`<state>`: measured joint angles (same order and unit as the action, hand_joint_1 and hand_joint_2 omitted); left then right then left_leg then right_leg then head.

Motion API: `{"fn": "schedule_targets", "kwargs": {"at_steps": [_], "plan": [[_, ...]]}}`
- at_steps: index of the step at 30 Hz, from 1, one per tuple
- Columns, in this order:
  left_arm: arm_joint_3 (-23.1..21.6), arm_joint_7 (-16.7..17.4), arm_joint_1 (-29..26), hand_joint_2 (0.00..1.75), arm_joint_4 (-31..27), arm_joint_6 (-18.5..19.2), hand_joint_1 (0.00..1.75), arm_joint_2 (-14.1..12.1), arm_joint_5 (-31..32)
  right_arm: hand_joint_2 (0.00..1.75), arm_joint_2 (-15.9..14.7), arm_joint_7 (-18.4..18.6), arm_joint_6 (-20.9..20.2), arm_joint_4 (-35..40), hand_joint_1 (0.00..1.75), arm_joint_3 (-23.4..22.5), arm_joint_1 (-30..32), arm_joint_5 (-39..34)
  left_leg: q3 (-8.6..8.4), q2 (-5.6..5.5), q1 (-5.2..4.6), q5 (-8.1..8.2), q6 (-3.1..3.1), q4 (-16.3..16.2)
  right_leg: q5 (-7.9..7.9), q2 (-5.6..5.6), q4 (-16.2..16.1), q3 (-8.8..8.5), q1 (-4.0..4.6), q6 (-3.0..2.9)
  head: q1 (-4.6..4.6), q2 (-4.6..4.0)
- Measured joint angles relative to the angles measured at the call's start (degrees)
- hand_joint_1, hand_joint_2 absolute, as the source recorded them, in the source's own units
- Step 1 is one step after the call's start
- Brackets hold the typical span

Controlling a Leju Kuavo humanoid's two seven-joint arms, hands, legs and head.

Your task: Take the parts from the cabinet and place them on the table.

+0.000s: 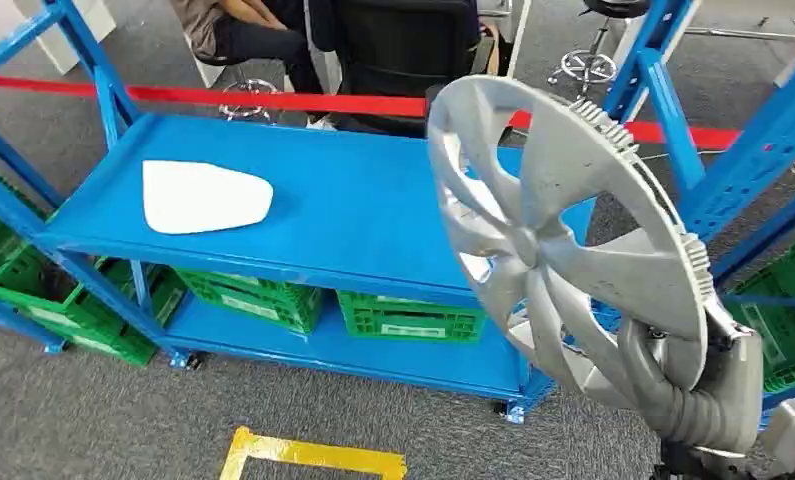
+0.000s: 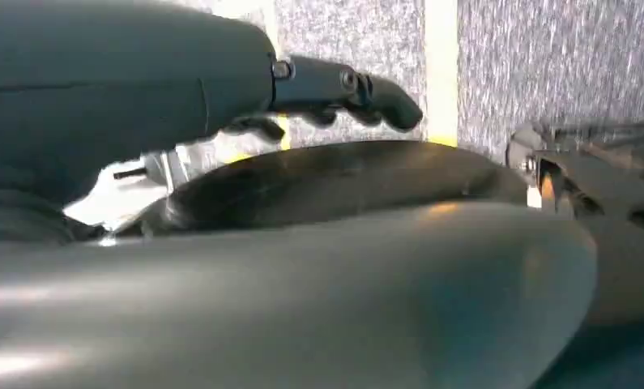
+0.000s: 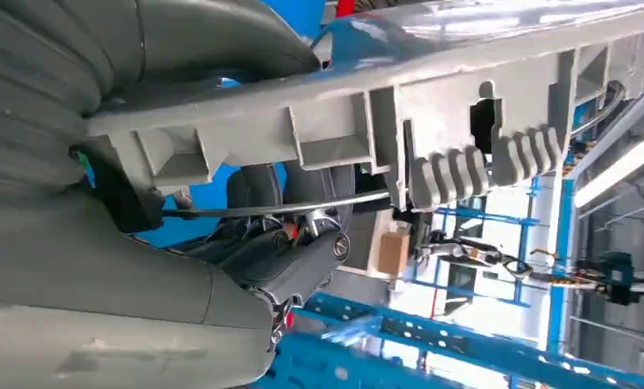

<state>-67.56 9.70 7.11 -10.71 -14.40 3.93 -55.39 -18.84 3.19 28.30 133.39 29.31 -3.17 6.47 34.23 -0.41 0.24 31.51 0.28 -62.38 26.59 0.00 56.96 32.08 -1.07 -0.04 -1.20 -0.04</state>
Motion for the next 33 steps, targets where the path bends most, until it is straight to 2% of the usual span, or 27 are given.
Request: {"fn": "schedule_targets", "kwargs": {"at_steps": [2,3,4,5,7,8,9,12,13,14,15,17,18,19,20,21,22,23,24,25,27,28,29,30,31,32,33], "plan": [[0.05,0.00,0.00,0.00,0.00,0.00,0.00,0.00,0.00,1.75,0.02,-0.07,-0.02,0.00,1.75,0.00,0.15,-0.22,4.08,0.05,0.33,4.04,-0.38,-9.36,-0.17,0.10,0.12,0.51,0.09,-0.18,0.61,0.00],[0.05,0.00,-0.04,0.00,0.00,0.00,0.00,0.00,0.00,1.75,0.02,-0.07,0.00,-0.02,1.75,-0.02,0.36,-0.26,5.35,0.08,0.37,4.77,-0.54,-12.35,-0.26,0.16,0.26,0.75,0.09,-0.13,0.79,0.00],[0.07,0.00,-0.10,0.00,0.00,0.00,0.00,0.00,0.00,1.75,0.02,-0.07,-0.02,-0.02,1.75,0.00,0.54,-0.35,5.42,0.13,0.42,4.38,-0.54,-12.81,-0.34,0.17,0.46,0.99,0.08,-0.05,0.96,0.00],[0.09,0.02,-0.08,0.00,0.00,0.00,0.00,0.00,0.00,1.75,0.02,-0.07,-0.02,-0.02,1.75,0.00,0.63,-0.41,4.29,0.16,0.51,2.96,-0.52,-10.85,-0.39,0.16,0.67,1.23,0.05,0.03,1.18,0.00],[0.09,0.02,-0.02,0.00,0.00,0.00,0.00,-0.02,0.00,1.75,0.02,-0.05,-0.04,-0.02,1.75,0.00,0.64,-0.55,-1.63,0.18,0.72,-1.67,-0.39,-0.48,-0.51,0.14,1.05,1.50,-0.03,0.27,1.71,0.00],[0.09,0.04,0.07,0.00,0.00,0.04,0.00,0.00,0.00,1.75,0.04,-0.07,-0.04,-0.02,1.75,0.00,0.64,-0.66,-3.67,0.15,0.76,-1.58,-0.35,3.51,-0.60,0.13,1.21,1.55,-0.02,0.59,1.97,0.00],[0.09,0.09,0.26,0.00,0.00,0.09,0.00,0.04,0.00,1.75,0.04,-0.05,-0.02,-0.02,1.75,-0.06,0.63,-0.70,-3.92,0.12,0.49,-1.24,-0.20,4.56,-0.65,-0.02,1.49,1.89,0.41,1.06,2.30,0.00],[0.13,0.37,0.22,0.00,0.00,0.17,0.00,0.13,-0.02,1.75,0.07,0.15,0.20,-0.04,1.75,-0.11,0.70,-1.12,-3.26,-0.03,0.08,-1.93,0.78,4.30,-1.47,0.01,0.93,2.00,-0.05,2.33,1.79,0.00],[0.13,0.50,0.19,0.00,0.00,0.17,0.00,0.17,-0.02,1.75,0.04,0.17,0.24,-0.04,1.75,-0.13,0.72,-1.33,-3.08,0.04,0.33,-2.44,1.37,4.69,-1.63,0.00,1.10,2.15,-0.11,2.63,1.93,0.00],[0.13,0.59,0.25,0.00,0.00,0.22,0.00,0.22,-0.02,1.75,0.04,0.17,0.26,-0.04,1.75,-0.15,0.86,-1.66,-3.61,0.18,0.51,-2.84,1.80,4.77,-0.32,-0.02,2.16,3.52,-0.18,2.84,1.80,0.00],[0.13,0.91,0.27,0.00,0.00,0.43,0.00,0.22,-0.26,1.75,0.02,0.15,0.28,-0.04,1.75,-0.17,0.84,-1.88,-3.30,0.17,0.47,-3.12,2.07,4.77,2.11,0.04,4.75,4.37,-0.16,2.97,1.14,0.00],[0.24,1.58,0.26,0.00,0.00,0.87,0.00,0.37,-0.92,1.75,0.02,0.13,0.26,-0.18,1.75,-0.26,0.85,-2.40,-2.48,0.18,0.15,-3.71,2.50,4.69,7.28,0.04,14.23,7.54,-0.13,3.11,0.20,0.00],[0.26,1.77,0.22,0.00,0.00,0.96,0.00,0.42,-1.14,1.75,0.02,0.13,0.26,-0.28,1.75,-0.26,0.90,-2.51,-2.08,0.20,-0.05,-3.90,2.60,4.62,8.52,0.03,17.78,8.67,-0.11,3.07,-0.04,0.00],[0.31,1.92,0.21,0.00,0.00,0.98,0.00,0.46,-1.22,1.75,0.02,0.11,0.24,-0.37,1.75,-0.26,0.98,-2.71,-1.81,0.19,-0.25,-4.05,2.65,4.56,8.44,0.04,18.88,8.75,-0.05,2.89,-0.19,0.00],[0.31,1.92,0.20,0.00,0.00,0.98,0.00,0.48,-1.27,1.75,0.02,0.11,0.24,-0.48,1.75,-0.26,1.02,-2.78,-1.65,0.17,-0.45,-4.16,2.74,4.52,7.20,0.04,17.29,7.52,0.08,2.60,-0.31,0.00],[0.33,1.92,0.20,0.00,0.00,0.98,0.00,0.50,-1.29,1.75,0.02,0.11,0.22,-0.57,1.75,-0.28,1.01,-2.80,-1.61,0.13,-0.62,-4.20,2.74,4.45,5.23,0.03,13.64,5.33,0.31,2.21,-0.44,0.00],[0.33,1.97,0.21,0.00,0.00,0.98,0.00,0.52,-1.27,1.75,0.02,0.11,0.20,-0.57,1.75,-0.28,0.99,-2.82,-1.67,0.09,-0.86,-4.24,2.73,4.42,2.83,0.02,8.33,2.38,0.64,1.61,-0.61,0.00],[0.33,1.92,0.21,0.00,0.00,0.98,0.00,0.65,-1.14,1.75,0.02,0.04,0.20,-0.57,1.75,-0.35,0.91,-2.82,-1.73,0.07,-0.94,-4.29,2.72,4.42,1.54,0.02,3.15,-0.16,1.07,0.66,-0.87,0.00],[0.35,1.92,0.29,0.00,0.00,0.96,0.00,0.94,-0.87,1.75,0.02,0.02,0.20,-0.57,1.75,-0.44,0.82,-2.84,-1.40,0.15,-1.09,-4.51,2.47,4.38,2.53,0.08,2.00,-1.38,1.16,-0.04,-0.61,0.00],[0.35,1.97,0.38,0.00,0.02,0.94,0.00,0.87,-0.61,1.75,0.07,-0.09,0.20,-0.55,1.75,-0.46,0.77,-2.84,-0.90,0.15,-1.00,-4.67,2.30,4.09,2.15,0.10,0.93,-1.68,1.44,-0.09,-0.44,0.00],[0.35,2.10,0.35,0.00,0.04,0.81,0.00,0.96,-0.15,1.75,0.02,-0.13,0.20,-0.57,1.75,-0.61,0.73,-2.86,-0.51,0.36,-0.62,-5.25,1.50,4.24,1.85,0.05,1.00,-1.22,1.75,-0.34,-0.74,0.00],[0.35,2.12,0.38,0.00,0.09,0.81,0.00,0.90,-0.04,1.75,0.04,-0.13,0.22,-0.57,1.75,-0.68,0.75,-2.88,-0.57,0.35,-0.84,-5.47,1.15,4.32,1.34,0.09,0.13,-1.31,1.50,-0.49,-0.79,0.00],[0.35,2.12,0.40,0.00,0.11,0.81,0.00,0.85,0.02,1.75,0.07,-0.13,0.24,-0.59,1.75,-0.68,0.71,-2.88,0.31,0.19,-0.85,-4.73,1.02,3.70,0.63,0.50,-0.79,-1.63,0.85,-0.21,-0.75,0.00],[0.35,2.12,0.39,0.00,0.13,0.81,0.00,0.85,0.02,1.75,0.07,-0.16,0.24,-0.59,1.75,-0.70,0.64,-2.90,0.96,0.19,-0.86,-3.24,0.60,2.15,0.34,0.44,-1.21,-1.61,0.83,-0.42,-0.46,0.00],[0.35,2.12,0.40,0.00,0.15,0.81,0.00,0.81,0.02,1.75,0.07,-0.22,0.24,-0.59,1.75,-0.70,0.56,-2.91,2.59,0.19,-0.56,-0.63,0.34,-1.70,0.08,0.50,-1.19,-1.27,0.77,-0.64,0.09,0.00],[0.35,2.12,0.40,0.00,0.17,0.83,0.00,0.74,0.02,1.75,0.07,-0.22,0.24,-0.63,1.75,-0.70,0.59,-2.95,4.47,0.21,-0.28,1.56,0.02,-6.42,-0.09,0.53,-1.07,-0.89,0.77,-0.59,0.55,0.00],[0.35,2.12,0.40,0.00,0.17,0.85,0.00,0.74,0.02,1.75,0.07,-0.20,0.24,-0.72,1.75,-0.70,0.62,-2.97,6.12,0.22,-0.03,3.13,-0.28,-10.57,-0.26,0.58,-0.94,-0.51,0.77,-0.55,0.66,0.00]]}}
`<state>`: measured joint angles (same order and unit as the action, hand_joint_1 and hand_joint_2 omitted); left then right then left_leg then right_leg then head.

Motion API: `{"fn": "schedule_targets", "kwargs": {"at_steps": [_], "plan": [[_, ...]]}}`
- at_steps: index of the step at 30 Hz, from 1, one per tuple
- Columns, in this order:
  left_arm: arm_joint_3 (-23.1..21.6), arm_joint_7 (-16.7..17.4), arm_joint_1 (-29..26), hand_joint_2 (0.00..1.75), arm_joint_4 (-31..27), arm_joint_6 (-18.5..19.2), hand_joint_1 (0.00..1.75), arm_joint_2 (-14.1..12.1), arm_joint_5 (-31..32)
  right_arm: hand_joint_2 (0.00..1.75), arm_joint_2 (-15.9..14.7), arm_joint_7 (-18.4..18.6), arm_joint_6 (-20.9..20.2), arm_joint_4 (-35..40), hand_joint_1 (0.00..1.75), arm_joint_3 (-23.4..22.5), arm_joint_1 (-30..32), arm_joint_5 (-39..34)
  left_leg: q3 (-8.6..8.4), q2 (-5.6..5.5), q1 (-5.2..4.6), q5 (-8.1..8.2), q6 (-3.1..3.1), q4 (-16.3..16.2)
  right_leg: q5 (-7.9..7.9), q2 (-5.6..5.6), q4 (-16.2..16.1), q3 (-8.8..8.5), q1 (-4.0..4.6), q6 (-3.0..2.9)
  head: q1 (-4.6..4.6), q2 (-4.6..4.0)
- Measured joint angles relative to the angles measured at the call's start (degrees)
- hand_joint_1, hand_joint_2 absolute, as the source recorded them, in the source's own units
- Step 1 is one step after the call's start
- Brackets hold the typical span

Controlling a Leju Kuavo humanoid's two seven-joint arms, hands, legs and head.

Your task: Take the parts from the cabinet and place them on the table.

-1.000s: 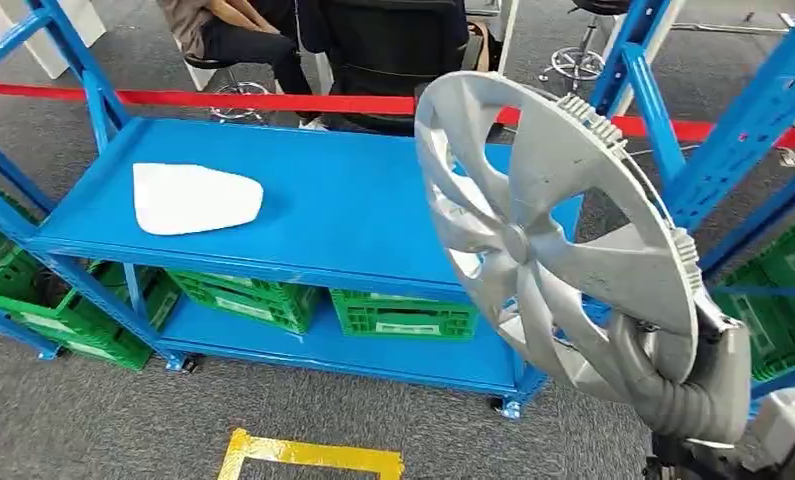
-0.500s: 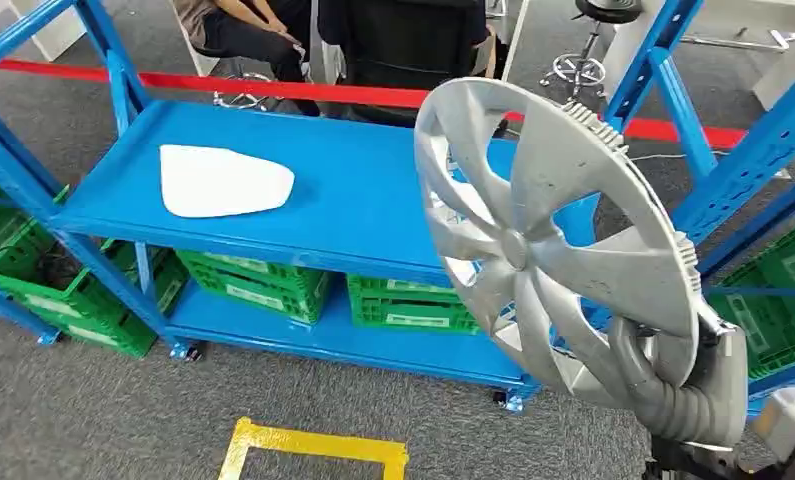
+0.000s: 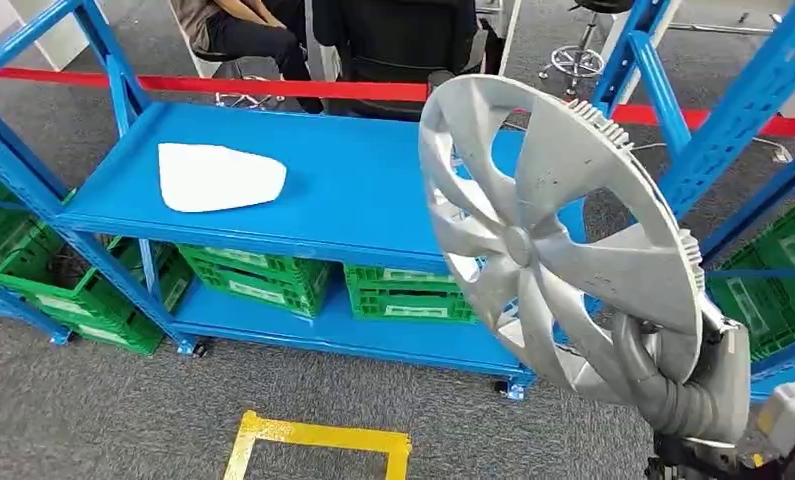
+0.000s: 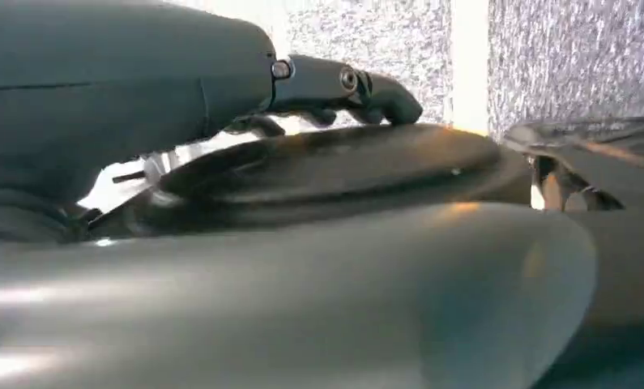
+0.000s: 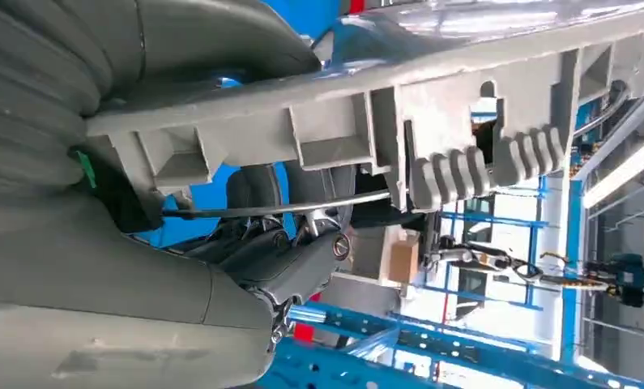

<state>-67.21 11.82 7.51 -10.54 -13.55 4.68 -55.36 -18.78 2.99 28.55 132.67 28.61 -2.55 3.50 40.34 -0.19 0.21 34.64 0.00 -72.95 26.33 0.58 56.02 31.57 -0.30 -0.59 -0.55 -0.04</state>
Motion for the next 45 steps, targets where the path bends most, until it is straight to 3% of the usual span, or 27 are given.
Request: {"fn": "schedule_targets", "kwargs": {"at_steps": [1,2,3,5,6,7,11,12,14,16,17,18,20,21,25,26,27,28,30,32,33,35,36,37,41,43,45], "plan": [[0.00,0.00,-0.01,0.00,0.00,0.00,0.00,0.00,0.00,1.75,0.00,0.00,0.00,-0.15,1.75,0.00,0.07,-0.04,0.67,0.02,0.19,0.40,-0.25,-1.98,-0.13,0.02,0.11,0.34,-0.03,0.08,0.13,0.00],[0.00,0.07,-0.04,0.00,0.00,0.02,0.00,-0.04,-0.02,1.75,0.00,0.00,-0.02,-0.26,1.75,0.00,0.12,-0.09,-0.07,0.03,0.41,-0.39,-0.41,-1.29,-0.31,0.01,0.30,0.69,-0.15,0.31,0.24,0.00],[0.00,0.09,-0.05,0.00,0.02,0.02,0.00,-0.07,-0.02,1.75,0.00,0.00,-0.02,-0.26,1.75,0.00,0.12,-0.09,-1.95,0.03,0.60,-2.05,-0.54,1.75,-0.41,-0.01,0.55,0.98,-0.35,0.48,0.35,0.00],[0.00,0.26,-0.13,0.00,0.13,0.00,0.00,-0.20,-0.04,1.75,0.00,0.09,-0.02,-0.26,1.75,0.00,0.08,-0.09,-8.32,0.02,1.08,-5.86,-1.00,12.37,-0.38,-0.13,1.63,1.67,-0.71,1.10,0.61,0.00],[0.00,0.26,-0.12,0.00,0.13,0.07,0.00,-0.20,-0.04,1.75,0.00,0.20,-0.02,-0.26,1.75,-0.02,0.11,-0.11,-9.10,-0.16,0.81,-4.39,-1.11,14.35,-0.24,-0.22,2.14,2.23,-0.42,1.66,1.09,0.00],[0.00,0.15,-0.05,0.00,0.13,0.15,0.00,-0.22,-0.09,1.75,-0.02,0.61,-0.02,-0.28,1.75,-0.09,0.04,-0.24,-9.13,-0.54,0.83,-4.95,-0.09,14.33,-0.25,-0.25,2.69,2.54,-0.40,2.06,1.18,0.00],[0.00,0.15,-0.10,0.00,0.15,0.55,0.00,-0.15,-0.13,1.75,0.00,2.06,-0.04,-0.31,1.75,-0.04,0.04,-0.35,-8.46,-0.55,0.77,-6.15,1.70,14.31,-0.80,-0.25,2.70,3.36,-0.85,3.42,0.57,0.00],[0.00,0.15,-0.06,0.00,0.15,0.57,0.00,-0.11,-0.17,1.75,0.00,2.43,-0.04,-0.33,1.75,0.02,0.00,-0.33,-8.19,-0.52,0.73,-6.40,2.05,14.31,1.06,-0.23,4.43,4.61,-0.93,3.61,0.15,0.00],[0.00,0.15,0.00,0.00,0.15,0.66,0.00,-0.11,-0.22,1.75,0.00,2.64,-0.04,-0.35,1.75,0.07,-0.11,-0.28,-7.44,-0.54,0.49,-6.87,2.57,14.26,6.17,-0.25,12.94,7.80,-0.86,3.76,-0.77,0.00],[0.00,0.15,-0.06,0.00,0.15,0.74,0.00,-0.09,-0.22,1.75,0.00,2.69,-0.04,-0.46,1.75,0.15,-0.09,-0.26,-6.63,-0.52,0.09,-7.35,2.78,14.20,8.82,-0.25,20.22,10.31,-0.80,3.61,-1.38,0.00],[0.00,0.15,-0.08,0.00,0.15,0.81,0.00,-0.11,-0.22,1.75,0.00,2.75,-0.05,-0.57,1.75,0.20,-0.09,-0.26,-6.38,-0.52,-0.08,-7.53,2.82,14.19,8.44,-0.25,20.24,9.83,-0.69,3.42,-1.46,0.00],[0.00,0.15,-0.07,0.00,0.15,0.81,0.00,-0.09,-0.22,1.75,0.00,2.80,-0.04,-0.72,1.75,0.20,-0.09,-0.26,-6.15,-0.54,-0.27,-7.73,2.86,14.13,6.79,-0.26,17.27,7.82,-0.43,2.94,-1.55,0.00],[0.00,0.17,-0.05,0.00,0.13,0.81,0.00,0.00,-0.35,1.75,0.00,3.10,-0.07,-0.74,1.75,0.22,-0.31,-0.17,-6.06,-0.62,-0.53,-8.02,2.80,14.13,2.59,-0.27,6.91,1.54,0.34,1.62,-1.93,0.00],[0.00,0.20,-0.05,0.00,0.11,0.83,0.00,0.20,-0.37,1.75,0.00,3.26,-0.07,-0.74,1.75,0.24,-0.66,-0.02,-6.01,-0.57,-0.41,-8.18,2.80,14.15,3.03,-0.17,3.29,-0.07,0.69,0.67,-1.97,0.00],[0.00,0.46,0.12,0.00,0.15,0.70,0.00,0.26,-0.42,1.75,0.11,3.67,-0.09,-0.74,1.75,0.55,-1.32,0.35,-5.26,-0.36,-0.29,-9.34,1.38,14.38,2.37,-0.24,1.81,-0.75,1.16,0.20,-1.99,0.00],[0.00,0.55,0.13,0.00,0.20,0.70,0.00,0.26,-0.42,1.75,0.18,3.76,-0.09,-0.76,1.75,0.61,-1.34,0.41,-5.14,-0.38,-0.62,-9.34,1.13,14.29,1.62,-0.16,0.55,-1.16,0.59,0.22,-1.95,0.00],[0.00,0.59,0.11,0.00,0.22,0.70,0.00,0.22,-0.42,1.75,0.33,3.80,-0.09,-0.87,1.75,0.68,-1.41,0.42,-3.97,-0.39,-0.50,-8.24,0.89,13.40,1.12,0.18,0.15,-1.25,0.40,0.32,-1.77,0.00],[0.00,0.61,0.10,0.00,0.24,0.72,0.00,0.17,-0.44,1.75,0.42,3.80,-0.09,-0.94,1.75,0.72,-1.56,0.42,-3.04,-0.38,-0.45,-5.79,0.61,10.55,0.82,0.20,0.00,-1.01,0.35,-0.09,-1.35,0.00],[0.00,0.72,0.14,0.00,0.26,0.72,0.00,0.13,-0.46,1.75,0.55,3.82,-0.09,-1.09,1.75,0.81,-1.68,0.42,0.26,-0.35,0.02,-1.17,0.06,1.74,0.38,0.23,0.08,-0.28,0.33,-0.06,-0.59,0.00],[0.00,0.77,0.13,0.00,0.28,0.72,0.00,0.09,-0.57,1.75,0.70,4.00,-0.11,-1.35,1.75,0.94,-1.68,0.44,1.10,-0.30,0.28,-0.17,-0.40,-1.99,-0.06,0.29,0.30,0.41,0.27,0.09,-0.29,0.00],[0.00,0.79,0.09,0.00,0.31,0.72,0.00,0.04,-0.63,1.75,0.72,4.11,-0.11,-1.46,1.75,1.03,-1.68,0.44,-0.26,-0.24,0.42,-1.21,-0.49,-0.20,-0.21,0.26,0.50,0.77,0.19,0.23,-0.11,0.00],[0.00,0.96,0.08,0.00,0.39,0.68,0.00,-0.09,-0.74,1.75,0.74,4.26,-0.11,-1.55,1.75,1.24,-1.68,0.44,-6.15,-0.11,0.77,-4.88,-0.73,9.19,-0.31,0.15,1.38,1.58,-0.05,0.53,0.22,0.00],[0.00,0.94,0.02,0.00,0.44,0.68,0.00,-0.13,-0.81,1.75,0.74,4.26,-0.11,-1.53,1.75,1.33,-1.69,0.44,-8.53,-0.15,0.94,-4.87,-0.80,13.63,-0.18,0.14,2.12,1.98,-0.04,0.89,0.46,0.00],[0.00,0.83,0.03,0.00,0.44,0.68,0.00,-0.13,-0.83,1.75,0.74,4.26,-0.09,-1.53,1.75,1.36,-1.75,0.44,-8.80,-0.44,0.63,-4.76,-0.23,14.09,-0.08,0.04,2.88,2.62,0.37,1.44,0.88,0.00],[0.02,0.79,-0.02,0.00,0.46,0.70,0.00,-0.09,-1.05,1.75,0.76,4.31,-0.07,-1.55,1.75,1.66,-1.97,0.55,-8.05,-0.62,0.48,-6.20,1.53,14.04,-1.28,0.04,2.90,3.26,-0.13,2.69,0.20,0.00],[0.02,0.83,0.13,0.00,0.46,0.68,0.00,-0.07,-1.09,1.75,0.74,4.33,-0.07,-1.55,1.75,1.73,-1.88,0.55,-7.44,-0.51,0.66,-6.94,2.28,14.17,3.08,-0.15,6.14,5.15,-0.31,3.30,-0.41,0.00],[0.02,0.85,0.16,0.00,0.46,0.68,0.00,-0.07,-1.14,1.75,0.70,4.35,-0.02,-1.55,1.75,1.73,-1.92,0.57,-6.31,-0.52,0.49,-7.69,2.63,14.11,8.63,-0.16,14.28,7.21,-0.40,3.49,-1.16,0.00]]}}
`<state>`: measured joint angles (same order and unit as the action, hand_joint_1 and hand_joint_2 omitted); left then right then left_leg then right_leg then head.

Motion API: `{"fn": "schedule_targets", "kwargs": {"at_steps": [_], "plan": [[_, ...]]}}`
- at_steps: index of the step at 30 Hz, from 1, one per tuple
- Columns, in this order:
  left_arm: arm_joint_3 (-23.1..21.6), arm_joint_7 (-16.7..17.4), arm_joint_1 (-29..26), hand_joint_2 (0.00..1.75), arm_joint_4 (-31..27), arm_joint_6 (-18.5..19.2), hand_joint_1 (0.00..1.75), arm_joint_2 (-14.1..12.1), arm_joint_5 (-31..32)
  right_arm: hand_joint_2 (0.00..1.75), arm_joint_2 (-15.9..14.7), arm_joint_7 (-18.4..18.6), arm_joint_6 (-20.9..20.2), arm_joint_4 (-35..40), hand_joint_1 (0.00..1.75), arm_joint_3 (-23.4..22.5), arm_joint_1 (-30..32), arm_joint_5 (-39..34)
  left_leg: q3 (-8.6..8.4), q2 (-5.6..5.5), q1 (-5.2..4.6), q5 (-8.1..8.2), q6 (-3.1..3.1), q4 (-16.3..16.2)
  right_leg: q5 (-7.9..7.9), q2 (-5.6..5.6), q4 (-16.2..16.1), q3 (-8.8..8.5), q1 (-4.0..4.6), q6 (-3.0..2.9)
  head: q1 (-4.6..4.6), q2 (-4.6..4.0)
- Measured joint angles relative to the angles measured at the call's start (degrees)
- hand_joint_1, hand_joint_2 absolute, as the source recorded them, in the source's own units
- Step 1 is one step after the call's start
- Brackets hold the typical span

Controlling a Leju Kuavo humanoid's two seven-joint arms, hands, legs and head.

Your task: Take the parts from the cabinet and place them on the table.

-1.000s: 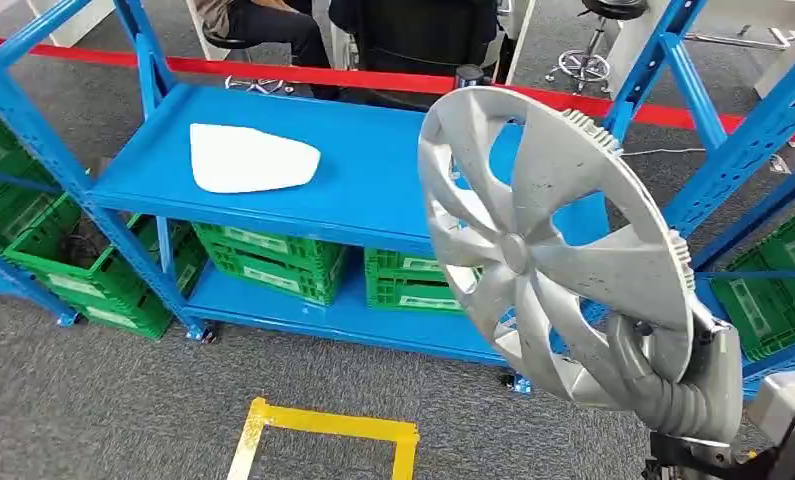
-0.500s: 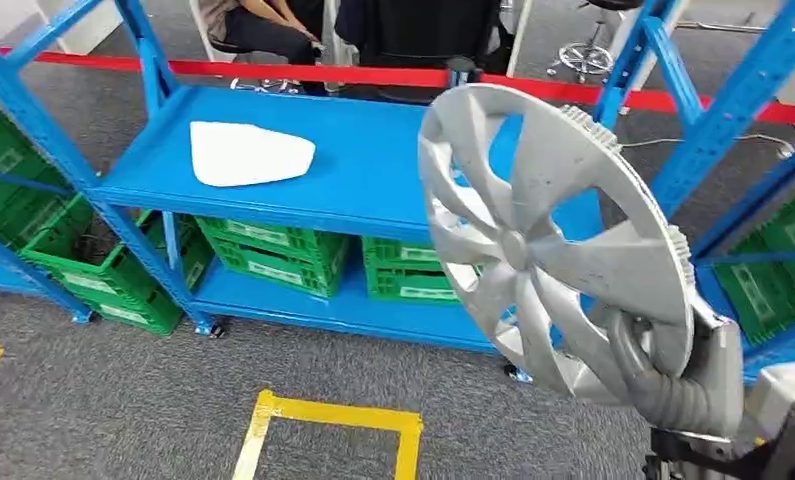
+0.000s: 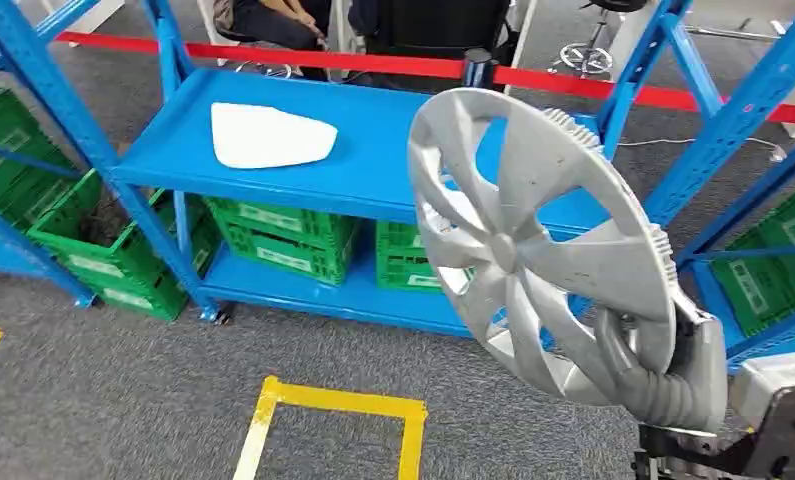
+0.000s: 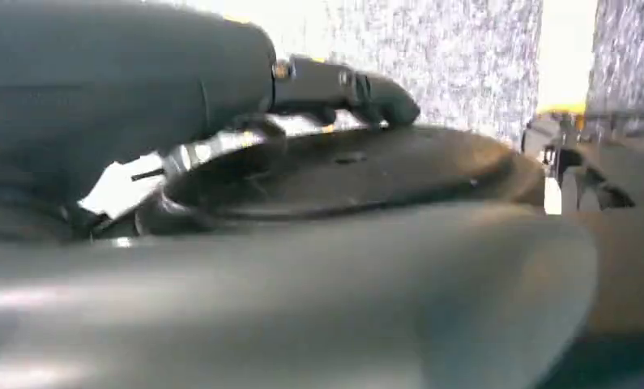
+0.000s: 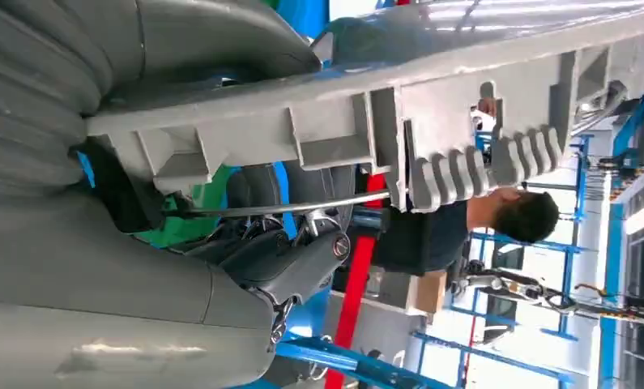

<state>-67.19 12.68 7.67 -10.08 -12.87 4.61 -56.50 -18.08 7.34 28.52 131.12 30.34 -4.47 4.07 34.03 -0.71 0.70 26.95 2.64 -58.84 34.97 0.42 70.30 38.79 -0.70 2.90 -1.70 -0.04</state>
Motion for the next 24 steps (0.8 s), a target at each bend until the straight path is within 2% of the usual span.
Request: {"fn": "schedule_targets", "kwargs": {"at_steps": [1,2,3,4,5,6,7,8,9,11,12,13,14,15,16,17,18,19,20,21,22,23,24], "plan": [[0.02,0.04,-0.02,0.00,0.00,0.00,0.00,0.00,0.00,1.75,0.00,0.02,0.00,0.00,1.75,0.04,0.01,0.00,0.65,0.02,-0.12,-0.44,0.03,-0.03,1.71,0.00,3.57,0.74,0.00,-0.02,-0.22,0.00],[0.02,0.07,-0.02,0.00,0.00,0.02,0.00,0.00,0.00,1.75,-0.02,0.09,0.02,0.00,1.75,0.04,0.06,-0.02,1.33,0.04,-0.22,-0.90,0.02,-0.08,1.88,-0.02,5.00,0.48,0.03,-0.14,-0.39,0.00],[0.02,0.07,-0.01,0.00,0.00,0.02,0.00,0.02,0.00,1.75,-0.04,0.11,0.02,0.00,1.75,0.04,0.07,-0.02,1.97,0.04,-0.30,-1.33,0.01,-0.15,0.78,-0.03,4.05,-0.76,0.09,-0.35,-0.53,0.00],[0.00,0.07,0.00,0.00,-0.02,0.02,0.00,0.02,0.00,1.75,-0.04,0.17,0.04,0.00,1.75,0.04,0.07,-0.02,2.61,0.03,-0.36,-1.79,-0.04,-0.22,-1.26,-0.07,0.95,-3.09,0.19,-0.65,-0.61,0.00],[0.02,0.07,0.00,0.00,-0.02,0.02,0.00,0.06,0.00,1.75,-0.04,0.18,0.04,0.00,1.75,0.04,0.07,-0.02,3.08,-0.01,-0.39,-2.19,-0.08,-0.26,-3.24,-0.08,-3.53,-6.15,0.36,-1.01,-0.68,0.00],[0.00,0.07,0.02,0.00,-0.02,0.02,0.00,0.13,0.00,1.75,-0.04,0.18,0.04,0.00,1.75,0.04,0.03,-0.02,3.41,-0.06,-0.42,-2.63,-0.18,-0.26,-4.23,-0.08,-8.83,-9.74,0.61,-1.53,-0.75,0.00],[0.02,0.07,0.06,0.00,-0.07,0.02,0.00,0.35,0.00,1.75,-0.06,0.20,0.04,0.02,1.75,0.04,-0.12,-0.02,3.68,-0.05,-0.51,-3.13,-0.50,-0.24,-2.43,-0.10,-13.06,-11.94,0.90,-2.08,-0.79,0.00],[0.02,0.07,0.08,0.00,-0.07,0.00,0.00,0.33,0.00,1.75,-0.04,0.20,0.04,0.07,1.75,0.04,-0.10,-0.02,3.78,-0.01,-0.38,-3.66,-0.81,-0.09,-2.70,-0.12,-13.92,-12.84,1.00,-1.80,-0.55,0.00],[0.02,0.07,0.05,0.00,-0.05,-0.02,0.00,0.35,0.00,1.75,-0.07,0.18,0.04,0.04,1.75,0.04,-0.05,-0.02,3.77,0.02,-0.24,-4.12,-1.19,0.10,-3.01,-0.12,-13.98,-11.48,1.26,-1.98,-0.66,0.00],[0.02,0.07,-0.06,0.00,-0.04,-0.04,0.00,0.33,0.00,1.75,-0.17,0.18,0.09,0.07,1.75,0.04,-0.10,-0.02,3.69,0.00,-0.21,-5.24,-2.13,0.86,-4.00,-0.07,-14.59,-11.30,1.42,-2.59,-0.88,0.00],[0.02,0.09,-0.04,0.00,0.00,-0.07,0.00,0.24,0.00,1.75,-0.17,0.18,0.11,0.04,1.75,0.04,-0.14,-0.02,4.01,-0.01,-0.17,-4.33,-2.23,0.23,-5.05,0.36,-15.36,-11.30,0.78,-2.85,-0.88,0.00],[0.02,0.09,-0.08,0.00,0.02,-0.07,0.00,0.22,-0.02,1.75,-0.17,0.20,0.11,0.04,1.75,0.09,-0.13,-0.02,4.79,0.08,-0.28,-1.49,-2.42,-1.14,-5.68,0.35,-15.55,-11.42,0.81,-3.25,-0.72,0.00],[0.02,0.09,-0.11,0.00,0.02,-0.07,0.00,0.20,-0.02,1.75,-0.20,0.18,0.13,0.04,1.75,0.09,-0.17,-0.04,5.92,0.12,-0.17,2.39,-2.50,-4.37,-6.28,0.39,-15.54,-9.85,0.79,-3.72,-0.11,0.00],[0.02,0.09,-0.07,0.00,0.02,-0.07,0.00,0.17,-0.02,1.75,-0.20,0.18,0.13,0.04,1.75,0.11,-0.10,-0.04,6.52,0.13,-0.06,5.88,-2.69,-8.46,-6.95,0.40,-15.45,-10.08,0.84,-3.77,0.30,0.00],[0.02,0.09,-0.02,0.00,0.02,-0.07,0.00,0.17,-0.02,1.75,-0.20,0.20,0.13,0.04,1.75,0.15,-0.08,-0.04,6.90,0.15,-0.04,7.82,-2.91,-12.12,-7.46,0.44,-15.43,-9.28,0.91,-3.78,0.46,0.00],[0.02,0.09,0.00,0.00,0.02,-0.07,0.00,0.15,-0.02,1.75,-0.20,0.20,0.13,0.02,1.75,0.20,-0.07,-0.04,7.01,0.17,-0.02,8.01,-3.06,-14.90,-8.20,0.45,-15.19,-8.42,0.92,-3.72,0.67,0.00],[0.02,0.09,0.01,0.00,0.02,-0.07,0.00,0.13,-0.02,1.75,-0.20,0.20,0.15,0.02,1.75,0.22,-0.08,-0.04,6.38,0.17,0.05,6.24,-3.10,-15.94,-8.74,0.43,-14.99,-7.32,0.92,-3.63,0.87,0.00],[0.04,0.09,0.00,0.00,0.02,-0.07,0.00,0.11,-0.02,1.75,-0.20,0.20,0.15,0.02,1.75,0.28,-0.07,-0.04,4.93,0.19,0.12,4.25,-3.10,-15.06,-9.16,0.43,-14.62,-6.33,0.92,-3.53,1.07,0.00],[0.04,0.09,0.03,0.00,0.02,-0.07,0.00,0.07,-0.02,1.75,-0.20,0.20,0.15,0.02,1.75,0.35,-0.06,-0.04,2.19,0.19,0.16,2.09,-3.05,-11.88,-9.57,0.40,-14.05,-5.18,0.91,-3.30,1.24,0.00],[0.07,0.20,-0.03,0.00,0.07,-0.11,0.00,0.00,-0.02,1.75,-0.22,0.22,0.15,0.02,1.75,0.46,-0.05,-0.07,-1.35,0.19,0.27,1.33,-2.98,-7.26,-9.87,0.35,-13.40,-4.31,0.90,-3.08,1.46,0.00],[0.07,0.26,-0.01,0.00,0.11,-0.15,0.00,-0.02,-0.02,1.75,-0.22,0.26,0.15,0.02,1.75,0.50,-0.03,-0.07,-4.32,0.18,0.27,3.55,-2.82,-2.50,-10.06,0.37,-12.77,-3.62,0.89,-2.80,1.68,0.00],[0.09,0.24,-0.03,0.00,0.11,-0.17,0.00,-0.04,0.00,1.75,-0.24,0.26,0.28,0.04,1.75,0.50,-0.11,-0.06,-6.92,0.04,0.07,4.45,-2.69,0.63,-10.24,0.40,-12.08,-2.90,1.09,-2.54,1.82,0.00],[0.09,0.26,0.10,0.00,0.13,-0.18,0.00,-0.04,0.00,1.75,-0.26,0.29,0.28,0.04,1.75,0.50,0.01,-0.07,-6.58,-0.10,-0.08,4.84,-2.60,1.11,-10.87,0.48,-11.91,-2.53,1.08,-2.07,1.55,0.00]]}}
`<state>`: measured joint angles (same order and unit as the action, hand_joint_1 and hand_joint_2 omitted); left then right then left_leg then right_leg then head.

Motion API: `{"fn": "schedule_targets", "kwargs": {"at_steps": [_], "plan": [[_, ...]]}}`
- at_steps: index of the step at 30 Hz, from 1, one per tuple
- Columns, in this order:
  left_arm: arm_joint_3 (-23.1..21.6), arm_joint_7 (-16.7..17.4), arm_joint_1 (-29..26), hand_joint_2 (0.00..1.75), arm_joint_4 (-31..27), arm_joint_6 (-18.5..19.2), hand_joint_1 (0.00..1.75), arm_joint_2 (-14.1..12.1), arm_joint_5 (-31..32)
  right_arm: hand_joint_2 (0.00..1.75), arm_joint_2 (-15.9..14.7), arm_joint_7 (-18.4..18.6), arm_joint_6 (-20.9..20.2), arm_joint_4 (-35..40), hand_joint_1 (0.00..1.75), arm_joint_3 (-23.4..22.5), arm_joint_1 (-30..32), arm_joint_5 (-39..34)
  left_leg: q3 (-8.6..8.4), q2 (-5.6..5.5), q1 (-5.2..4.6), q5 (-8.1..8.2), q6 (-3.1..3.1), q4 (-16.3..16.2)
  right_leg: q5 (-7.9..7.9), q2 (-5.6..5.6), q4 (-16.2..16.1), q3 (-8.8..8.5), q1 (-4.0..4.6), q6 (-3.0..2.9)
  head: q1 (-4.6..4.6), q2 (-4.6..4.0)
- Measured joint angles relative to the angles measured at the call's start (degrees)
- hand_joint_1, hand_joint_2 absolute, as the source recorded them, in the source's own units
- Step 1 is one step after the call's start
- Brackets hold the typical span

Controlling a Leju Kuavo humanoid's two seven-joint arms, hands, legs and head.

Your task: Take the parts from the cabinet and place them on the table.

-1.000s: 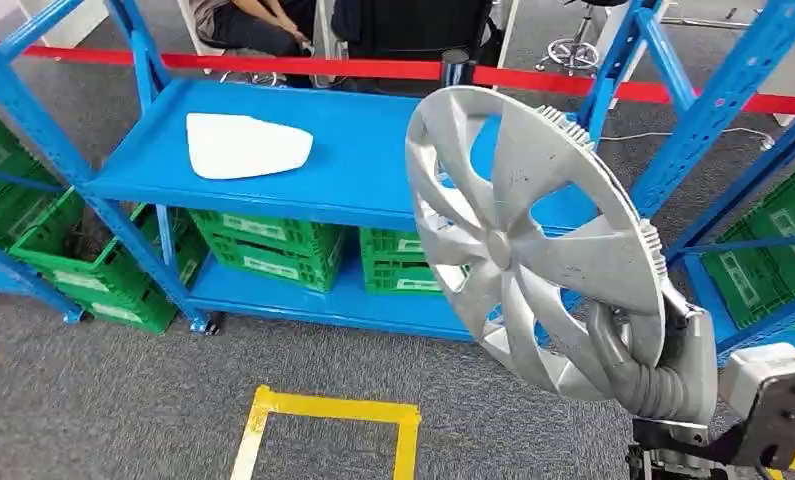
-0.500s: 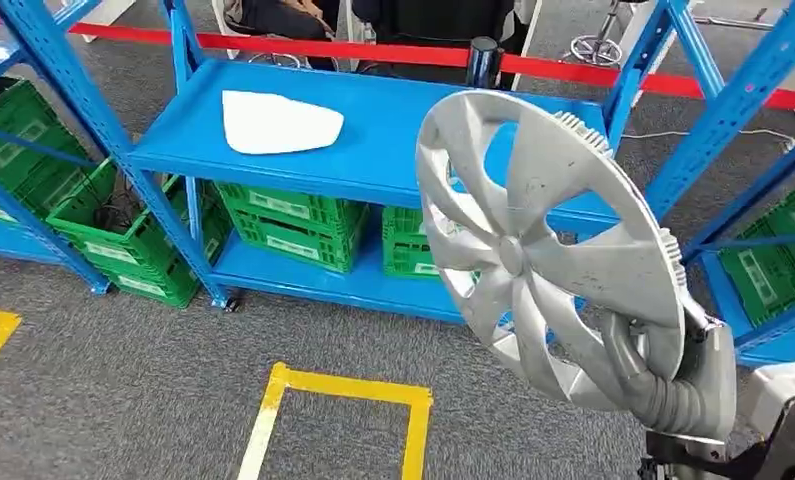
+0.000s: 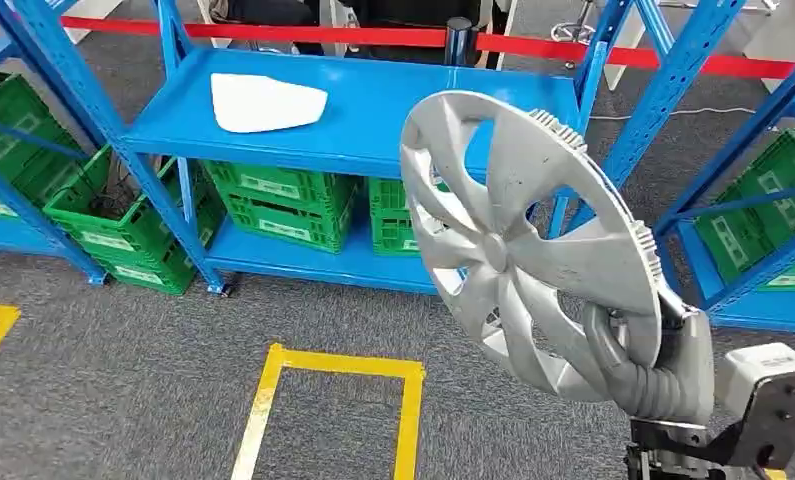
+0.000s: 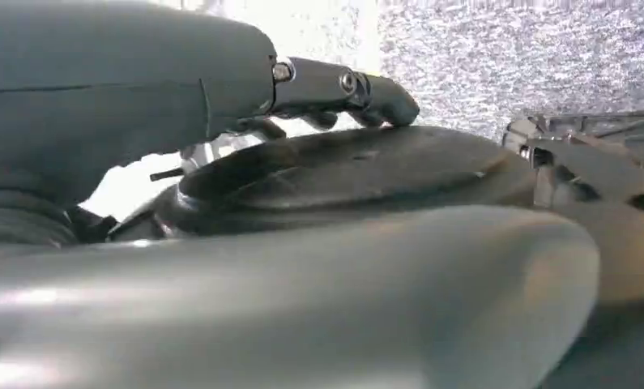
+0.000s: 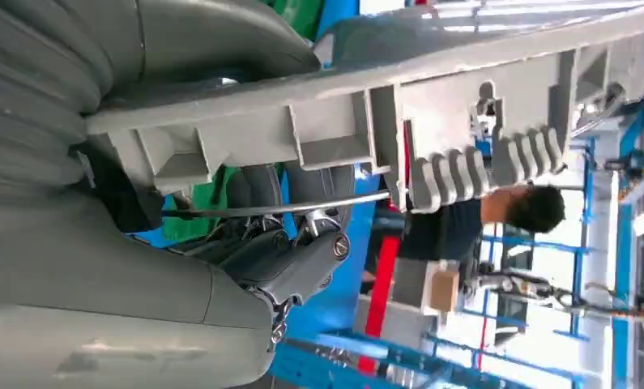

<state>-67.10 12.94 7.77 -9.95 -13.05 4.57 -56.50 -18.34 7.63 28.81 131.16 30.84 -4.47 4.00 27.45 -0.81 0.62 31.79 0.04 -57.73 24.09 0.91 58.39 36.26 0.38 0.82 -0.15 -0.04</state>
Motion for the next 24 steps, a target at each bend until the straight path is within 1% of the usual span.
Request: {"fn": "schedule_targets", "kwargs": {"at_steps": [1,2,3,4,5,6,7,8,9,10,11,12,13,14,15,16,17,18,19,20,21,22,23,24], "plan": [[0.02,-0.02,0.01,0.00,-0.02,0.00,0.00,0.00,0.00,1.75,-0.02,0.02,0.02,0.00,1.75,0.00,-0.10,-0.04,0.45,-0.08,-0.16,-0.13,0.17,0.17,-0.69,0.03,0.06,0.52,-0.15,0.25,-0.05,0.00],[0.02,-0.02,-0.05,0.00,-0.02,0.02,0.00,0.00,0.00,1.75,-0.02,0.02,0.02,0.00,1.75,0.00,-0.10,-0.09,0.95,-0.10,-0.33,-0.57,0.79,0.08,-1.27,0.04,-0.05,0.87,-0.28,0.58,-0.18,0.00],[0.02,-0.02,-0.21,0.00,-0.02,0.02,0.00,0.15,0.00,1.75,-0.11,0.02,0.02,0.00,1.75,0.02,-0.05,-0.11,2.23,0.10,0.21,-1.22,1.51,0.54,-1.14,-0.09,0.21,1.31,-0.45,0.86,-0.14,0.00],[0.02,-0.02,-0.19,0.00,-0.02,0.04,0.00,0.11,0.00,1.75,-0.13,0.02,0.04,0.00,1.75,0.00,0.11,-0.11,1.86,0.18,0.13,-1.77,1.89,0.47,1.11,-0.40,1.43,2.36,-0.56,1.33,-0.20,0.00],[0.02,-0.09,-0.12,0.00,-0.02,0.07,0.00,0.11,0.02,1.75,-0.24,0.04,0.02,0.00,1.75,0.02,0.17,-0.15,2.56,0.25,0.14,-2.19,2.21,0.51,4.35,-0.48,4.22,3.26,-0.63,1.61,-0.79,0.00],[0.02,-0.13,-0.06,0.00,-0.02,0.15,0.00,0.11,0.09,1.75,-0.24,0.06,0.02,0.00,1.75,0.02,0.17,-0.15,3.16,0.26,0.08,-2.78,2.44,0.50,7.61,-0.50,8.11,4.04,-0.70,1.79,-1.16,0.00],[0.02,-0.18,-0.04,0.00,-0.02,0.22,0.00,0.11,0.11,1.75,-0.26,0.06,0.02,-0.02,1.75,0.02,0.19,-0.18,3.96,0.29,-0.01,-3.41,2.42,0.48,10.20,-0.50,12.31,4.71,-0.71,1.86,-1.44,0.00],[0.02,-0.18,-0.04,0.00,-0.02,0.26,0.00,0.11,0.15,1.75,-0.26,0.06,0.04,0.00,1.75,0.02,0.20,-0.18,4.84,0.37,-0.08,-4.04,2.46,0.42,11.18,-0.50,15.54,5.06,-0.70,1.80,-1.71,0.00],[0.02,-0.20,-0.05,0.00,-0.04,0.28,0.00,0.13,0.17,1.75,-0.28,0.06,0.04,-0.02,1.75,0.02,0.23,-0.18,5.87,0.41,-0.18,-4.74,2.44,0.37,10.05,-0.52,17.22,4.64,-0.67,1.64,-1.99,0.00],[0.02,-0.20,-0.05,0.00,-0.04,0.33,0.00,0.13,0.20,1.75,-0.28,0.08,0.04,0.00,1.75,0.02,0.24,-0.20,6.82,0.46,-0.23,-5.43,2.40,0.29,7.72,-0.55,16.51,3.28,-0.61,1.40,-2.21,0.00],[0.02,-0.20,-0.05,0.00,-0.04,0.37,0.00,0.15,0.20,1.75,-0.28,0.09,0.04,0.00,1.75,0.02,0.26,-0.20,7.63,0.46,-0.27,-6.01,2.32,0.22,5.45,-0.56,14.09,1.04,-0.51,1.12,-2.25,0.00],[0.02,-0.20,-0.05,0.00,-0.04,0.37,0.00,0.17,0.20,1.75,-0.33,0.07,0.04,0.00,1.75,0.02,0.26,-0.20,8.36,0.45,-0.27,-6.57,2.23,0.14,4.02,-0.55,9.85,-2.30,-0.37,0.78,-2.32,0.00],[0.02,-0.22,0.02,0.00,-0.06,0.39,0.00,0.22,0.22,1.75,-0.35,0.06,0.04,0.00,1.75,0.00,0.25,-0.20,8.66,0.42,-0.26,-7.09,2.10,0.06,4.80,-0.57,4.51,-6.29,-0.15,0.35,-2.36,0.00],[0.02,-0.35,0.04,0.00,-0.11,0.39,0.00,0.33,0.28,1.75,-0.42,0.09,0.04,0.02,1.75,0.00,0.13,-0.22,9.09,0.43,-0.53,-7.48,1.77,0.00,6.84,-0.58,-1.18,-10.51,0.15,-0.04,-2.54,0.00],[0.02,-0.35,0.03,0.00,-0.11,0.37,0.00,0.33,0.33,1.75,-0.44,0.06,0.04,0.02,1.75,-0.02,0.02,-0.22,9.29,0.53,-0.50,-8.10,1.47,0.01,7.70,-0.53,-2.91,-10.97,0.13,-0.04,-2.38,0.00],[0.02,-0.35,0.03,0.00,-0.11,0.37,0.00,0.33,0.35,1.75,-0.48,0.06,0.04,0.04,1.75,-0.02,0.01,-0.24,9.64,0.61,-0.36,-8.66,1.09,0.03,7.70,-0.56,-2.99,-9.68,0.34,-0.11,-2.38,0.00],[0.02,-0.33,-0.04,0.00,-0.11,0.37,0.00,0.31,0.35,1.75,-0.52,0.06,0.04,0.07,1.75,-0.02,0.04,-0.26,9.68,0.68,-0.32,-9.09,0.74,0.16,7.46,-0.56,-2.88,-9.36,0.41,-0.29,-2.34,0.00],[0.02,-0.33,-0.10,0.00,-0.06,0.37,0.00,0.28,0.37,1.75,-0.52,0.06,0.07,0.07,1.75,-0.02,0.17,-0.26,9.81,0.62,-0.49,-9.20,0.38,0.10,6.81,-0.47,-3.56,-9.27,0.02,-0.63,-2.30,0.00],[0.02,-0.33,-0.11,0.00,-0.06,0.37,0.00,0.24,0.37,1.75,-0.52,0.09,0.04,0.04,1.75,-0.02,0.17,-0.26,10.22,0.59,-0.36,-7.68,0.15,-0.75,6.30,-0.12,-3.70,-9.34,-0.16,-0.90,-2.21,0.00],[0.02,-0.31,-0.14,0.00,-0.06,0.39,0.00,0.22,0.37,1.75,-0.52,0.09,0.04,0.04,1.75,-0.02,0.21,-0.31,11.30,0.61,-0.34,-4.51,-0.03,-3.12,5.95,-0.08,-3.71,-8.73,-0.14,-1.33,-1.75,0.00],[0.02,-0.31,-0.11,0.00,-0.06,0.42,0.00,0.15,0.37,1.75,-0.55,0.09,0.07,0.04,1.75,-0.02,0.22,-0.33,12.28,0.61,-0.23,-1.04,-0.16,-7.13,5.55,-0.07,-3.65,-8.66,-0.10,-1.60,-1.38,0.00],[0.02,-0.30,-0.09,0.00,-0.06,0.44,0.00,0.15,0.39,1.75,-0.52,0.09,0.07,0.04,1.75,0.00,0.25,-0.33,13.24,0.60,-0.20,1.61,-0.37,-11.57,5.14,-0.06,-3.61,-8.58,-0.01,-1.67,-1.10,0.00],[0.02,-0.31,-0.08,0.00,-0.06,0.44,0.00,0.13,0.42,1.75,-0.52,0.09,0.07,0.00,1.75,0.00,0.28,-0.33,13.99,0.61,-0.20,2.69,-0.55,-15.16,4.65,-0.06,-3.43,-8.21,0.06,-1.71,-0.92,0.00],[0.02,-0.31,-0.08,0.00,-0.06,0.48,0.00,0.13,0.42,1.75,-0.52,0.09,0.07,0.00,1.75,0.00,0.30,-0.33,14.02,0.62,-0.20,2.14,-0.55,-17.05,4.29,-0.06,-3.21,-7.51,0.10,-1.67,-0.77,0.00]]}}
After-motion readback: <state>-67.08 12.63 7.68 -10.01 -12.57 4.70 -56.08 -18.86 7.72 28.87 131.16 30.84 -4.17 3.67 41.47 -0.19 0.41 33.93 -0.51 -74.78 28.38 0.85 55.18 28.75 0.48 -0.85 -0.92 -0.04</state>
